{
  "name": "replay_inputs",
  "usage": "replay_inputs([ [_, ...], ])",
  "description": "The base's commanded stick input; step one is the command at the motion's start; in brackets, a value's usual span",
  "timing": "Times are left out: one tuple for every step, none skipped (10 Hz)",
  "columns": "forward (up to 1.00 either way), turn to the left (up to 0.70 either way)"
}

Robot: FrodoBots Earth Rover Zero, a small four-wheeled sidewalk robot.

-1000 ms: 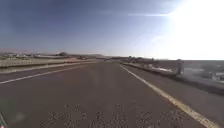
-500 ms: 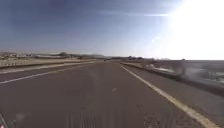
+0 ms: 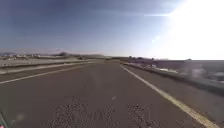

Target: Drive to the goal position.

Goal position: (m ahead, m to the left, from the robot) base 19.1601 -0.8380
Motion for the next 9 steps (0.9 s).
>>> replay_inputs([
  [0.70, 0.00],
  [0.70, 0.00],
  [0.70, 0.00],
  [0.70, 0.00],
  [0.70, 0.00],
  [0.70, 0.00],
  [0.70, 0.00],
  [0.70, 0.00],
  [0.70, 0.00],
])
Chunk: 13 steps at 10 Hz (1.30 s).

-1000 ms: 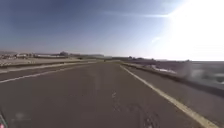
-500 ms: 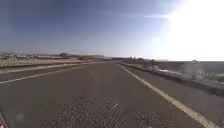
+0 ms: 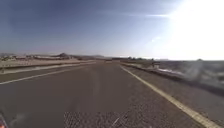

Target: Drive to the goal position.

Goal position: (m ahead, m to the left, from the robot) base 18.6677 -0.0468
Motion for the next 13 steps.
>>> replay_inputs([
  [0.70, 0.00],
  [0.70, 0.00],
  [0.70, 0.00],
  [0.70, 0.00],
  [0.70, 0.00],
  [0.70, 0.00],
  [0.70, 0.00],
  [0.70, 0.00],
  [0.70, 0.00],
  [0.70, 0.00],
  [0.70, 0.00],
  [0.70, 0.00],
  [0.70, 0.00],
])
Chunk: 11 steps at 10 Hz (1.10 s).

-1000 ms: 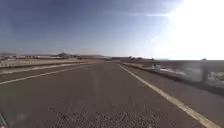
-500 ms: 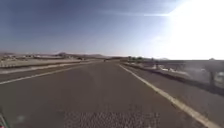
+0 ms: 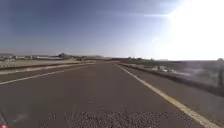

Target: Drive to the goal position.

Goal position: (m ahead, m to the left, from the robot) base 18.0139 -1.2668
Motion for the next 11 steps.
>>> replay_inputs([
  [0.70, 0.00],
  [0.70, 0.00],
  [0.70, 0.00],
  [0.70, 0.00],
  [0.70, 0.00],
  [0.70, 0.00],
  [0.70, 0.00],
  [0.70, 0.00],
  [0.70, 0.00],
  [0.70, 0.00],
  [0.70, 0.00],
])
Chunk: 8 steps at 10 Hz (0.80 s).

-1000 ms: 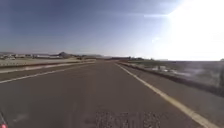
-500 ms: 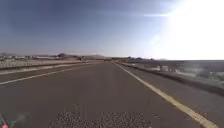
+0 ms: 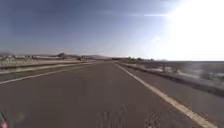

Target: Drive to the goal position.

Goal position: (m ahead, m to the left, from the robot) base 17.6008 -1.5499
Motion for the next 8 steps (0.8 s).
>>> replay_inputs([
  [0.70, 0.00],
  [0.70, 0.00],
  [0.70, 0.00],
  [0.70, 0.00],
  [0.70, 0.00],
  [0.70, 0.00],
  [0.70, 0.00],
  [0.70, 0.00],
])
